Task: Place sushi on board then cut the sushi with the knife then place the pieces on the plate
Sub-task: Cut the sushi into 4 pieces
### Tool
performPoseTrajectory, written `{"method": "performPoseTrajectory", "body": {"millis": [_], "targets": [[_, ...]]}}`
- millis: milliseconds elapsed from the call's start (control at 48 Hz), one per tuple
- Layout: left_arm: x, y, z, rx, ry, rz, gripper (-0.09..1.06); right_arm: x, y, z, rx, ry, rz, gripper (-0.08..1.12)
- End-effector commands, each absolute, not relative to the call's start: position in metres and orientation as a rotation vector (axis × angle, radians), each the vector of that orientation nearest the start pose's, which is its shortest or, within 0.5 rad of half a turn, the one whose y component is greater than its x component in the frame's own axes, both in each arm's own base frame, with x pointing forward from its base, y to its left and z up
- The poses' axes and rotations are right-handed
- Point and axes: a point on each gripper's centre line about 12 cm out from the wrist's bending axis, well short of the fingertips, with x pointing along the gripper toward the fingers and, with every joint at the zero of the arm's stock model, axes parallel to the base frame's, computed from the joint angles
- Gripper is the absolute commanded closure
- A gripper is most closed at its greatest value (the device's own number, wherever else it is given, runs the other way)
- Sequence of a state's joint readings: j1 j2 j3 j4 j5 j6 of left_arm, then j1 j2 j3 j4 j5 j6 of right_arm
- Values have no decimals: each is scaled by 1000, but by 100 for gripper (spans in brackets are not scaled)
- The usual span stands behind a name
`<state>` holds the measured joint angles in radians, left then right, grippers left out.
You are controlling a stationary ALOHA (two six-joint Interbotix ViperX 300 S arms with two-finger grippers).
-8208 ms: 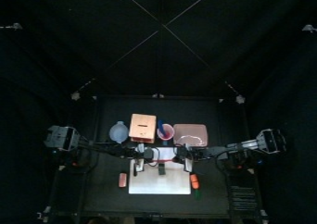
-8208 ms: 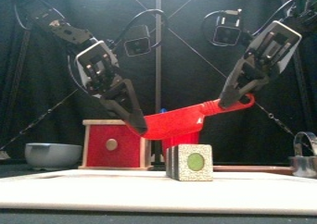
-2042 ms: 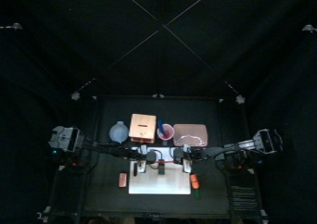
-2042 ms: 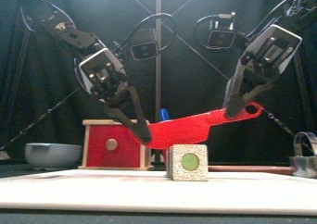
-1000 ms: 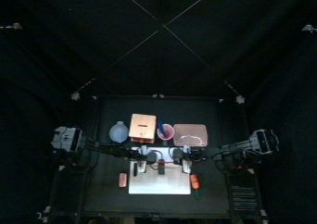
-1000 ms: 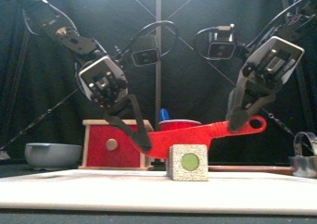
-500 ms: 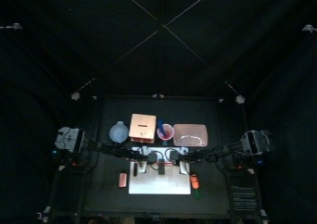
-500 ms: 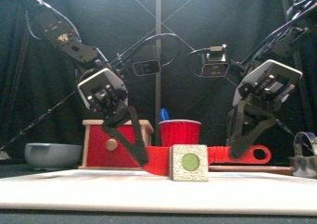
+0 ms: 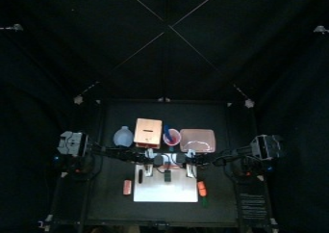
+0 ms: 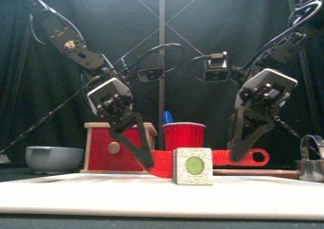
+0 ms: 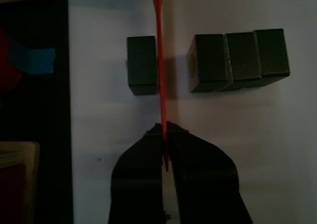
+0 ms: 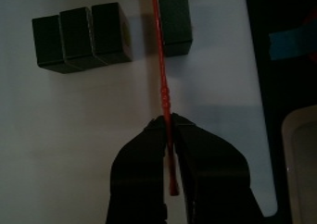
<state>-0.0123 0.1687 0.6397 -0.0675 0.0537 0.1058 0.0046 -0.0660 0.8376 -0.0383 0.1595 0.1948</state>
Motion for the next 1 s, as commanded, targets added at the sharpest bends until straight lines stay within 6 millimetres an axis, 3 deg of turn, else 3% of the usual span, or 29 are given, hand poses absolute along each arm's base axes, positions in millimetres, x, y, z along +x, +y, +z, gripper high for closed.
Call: {"method": "performPoseTrajectory", "body": {"millis": [21, 250, 396, 583, 1000], "targets": [[400, -7, 134, 41, 785, -33, 63, 332, 1, 155, 145, 864, -72, 65], [394, -12, 173, 53, 711, -49, 63, 326, 6, 190, 136, 848, -59, 65], [391, -30, 178, 66, 700, -92, 63, 322, 16, 205, 145, 806, -28, 65], [392, -49, 166, 59, 728, -130, 63, 319, 29, 201, 177, 817, 0, 65], [392, -54, 155, 25, 761, -129, 63, 321, 36, 187, 201, 834, 9, 65]]}}
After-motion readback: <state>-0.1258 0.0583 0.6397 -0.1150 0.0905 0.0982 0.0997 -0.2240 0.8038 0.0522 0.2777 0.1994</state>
